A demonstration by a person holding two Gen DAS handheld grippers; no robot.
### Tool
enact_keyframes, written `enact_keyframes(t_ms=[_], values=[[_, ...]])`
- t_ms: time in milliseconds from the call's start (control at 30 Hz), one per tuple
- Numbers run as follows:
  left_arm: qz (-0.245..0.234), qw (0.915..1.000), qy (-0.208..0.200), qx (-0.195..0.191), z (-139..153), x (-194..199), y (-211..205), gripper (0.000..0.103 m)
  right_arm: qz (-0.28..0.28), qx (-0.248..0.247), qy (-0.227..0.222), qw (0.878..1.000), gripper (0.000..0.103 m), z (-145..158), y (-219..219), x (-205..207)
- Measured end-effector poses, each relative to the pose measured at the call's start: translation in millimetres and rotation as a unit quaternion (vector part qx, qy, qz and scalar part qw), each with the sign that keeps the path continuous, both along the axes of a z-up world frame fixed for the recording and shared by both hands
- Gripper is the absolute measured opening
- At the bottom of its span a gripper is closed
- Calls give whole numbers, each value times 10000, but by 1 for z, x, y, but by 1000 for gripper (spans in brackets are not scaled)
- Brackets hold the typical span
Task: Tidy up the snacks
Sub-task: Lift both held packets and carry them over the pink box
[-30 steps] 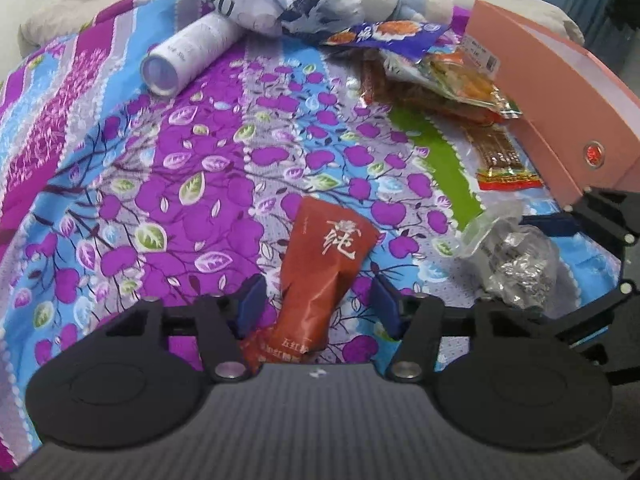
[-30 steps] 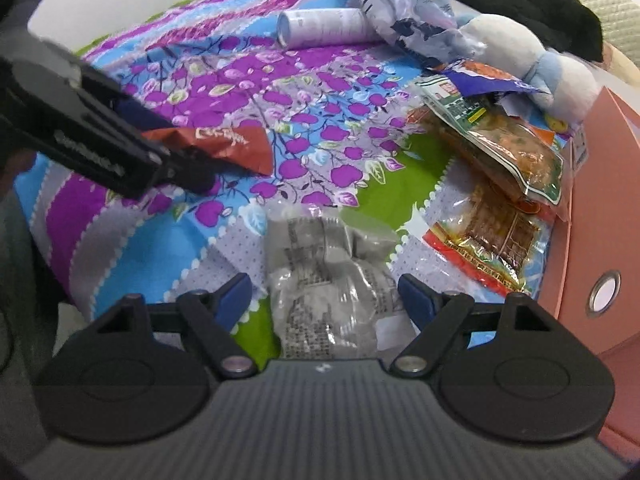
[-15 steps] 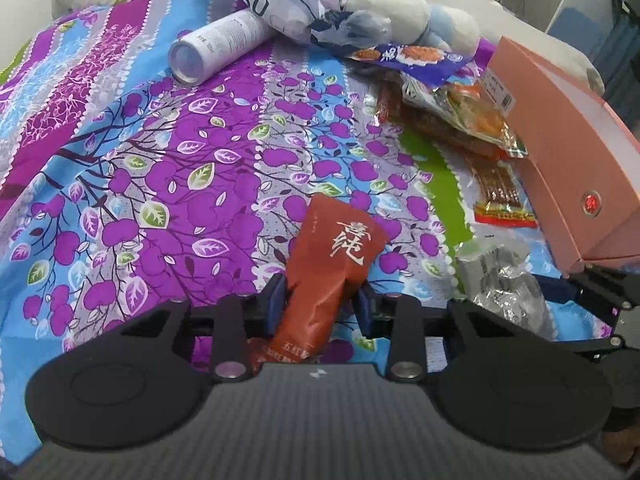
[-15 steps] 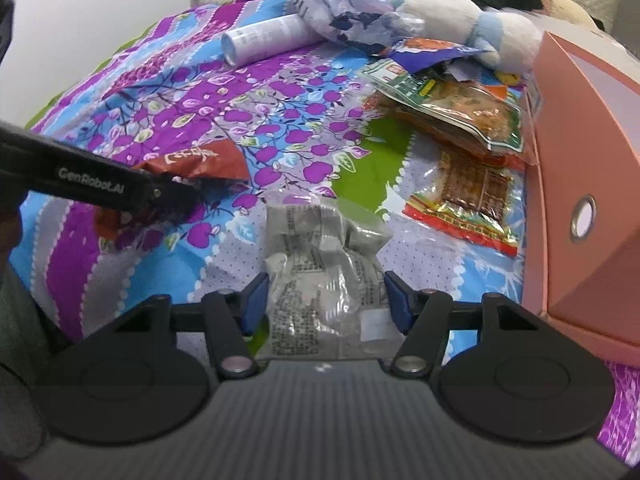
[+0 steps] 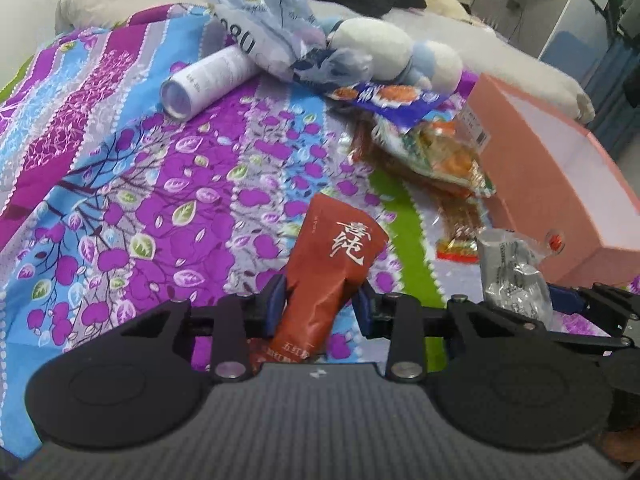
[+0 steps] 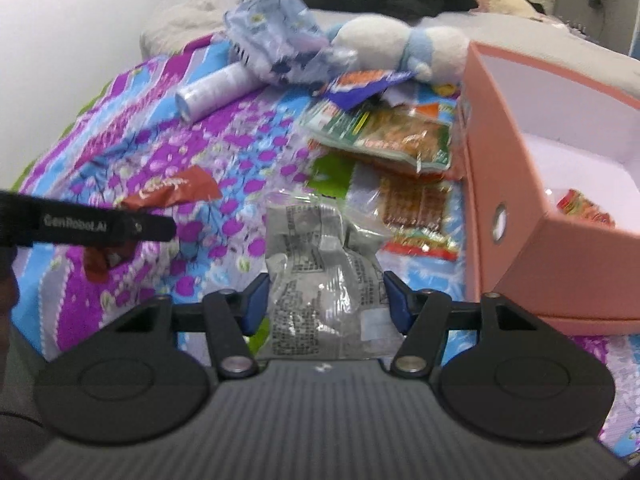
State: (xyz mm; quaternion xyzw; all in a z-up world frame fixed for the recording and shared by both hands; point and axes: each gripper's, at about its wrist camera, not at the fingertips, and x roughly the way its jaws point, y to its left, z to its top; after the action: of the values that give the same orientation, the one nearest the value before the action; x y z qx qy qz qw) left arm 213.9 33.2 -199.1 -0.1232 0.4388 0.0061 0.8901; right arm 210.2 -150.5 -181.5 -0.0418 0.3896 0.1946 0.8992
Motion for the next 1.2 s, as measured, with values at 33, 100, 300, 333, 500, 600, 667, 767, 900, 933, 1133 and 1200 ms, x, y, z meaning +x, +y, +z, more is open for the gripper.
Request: enact_keyframes(t_ms=[33, 100, 300, 333, 500, 600, 667, 767, 900, 933, 1133, 1200], values=[[-1, 10000, -26, -29, 4, 1, -1, 41, -31, 45, -37, 10000, 63, 5, -2, 1], [-7, 9999, -80, -77, 11, 3, -4, 41, -87, 92, -149, 9998, 62, 15, -5, 2], [-122, 9994, -318, -102, 40, 14, -20, 41, -299, 302, -324, 9986, 63, 42, -17, 9], [-139, 9992, -353, -113, 46, 16, -22, 41, -331, 314, -374, 9983, 63, 46, -19, 10], [-226, 9977, -610, -177, 74, 30, -36, 41, -484, 357, -662, 9960, 62, 69, -31, 15], [-302, 9962, -785, -238, 92, 39, -48, 41, -610, 416, -862, 9935, 63, 83, -42, 19], [-375, 9948, -894, -299, 105, 46, -57, 41, -685, 431, -978, 9919, 63, 93, -49, 23], [-521, 9920, -1101, -329, 127, 57, -73, 41, -837, 431, -1165, 9887, 63, 109, -61, 30], [-695, 9881, -1309, -418, 155, 75, -91, 41, -1032, 357, -1523, 9823, 63, 135, -79, 37], [-749, 9872, -1357, -365, 162, 80, -97, 41, -1086, 346, -1603, 9805, 63, 141, -83, 38], [-1130, 9806, -1575, -304, 194, 106, -130, 41, -1440, 292, -1910, 9705, 63, 168, -117, 48], [-1239, 9784, -1626, -304, 201, 113, -141, 41, -1537, 233, -1942, 9686, 63, 173, -129, 53]])
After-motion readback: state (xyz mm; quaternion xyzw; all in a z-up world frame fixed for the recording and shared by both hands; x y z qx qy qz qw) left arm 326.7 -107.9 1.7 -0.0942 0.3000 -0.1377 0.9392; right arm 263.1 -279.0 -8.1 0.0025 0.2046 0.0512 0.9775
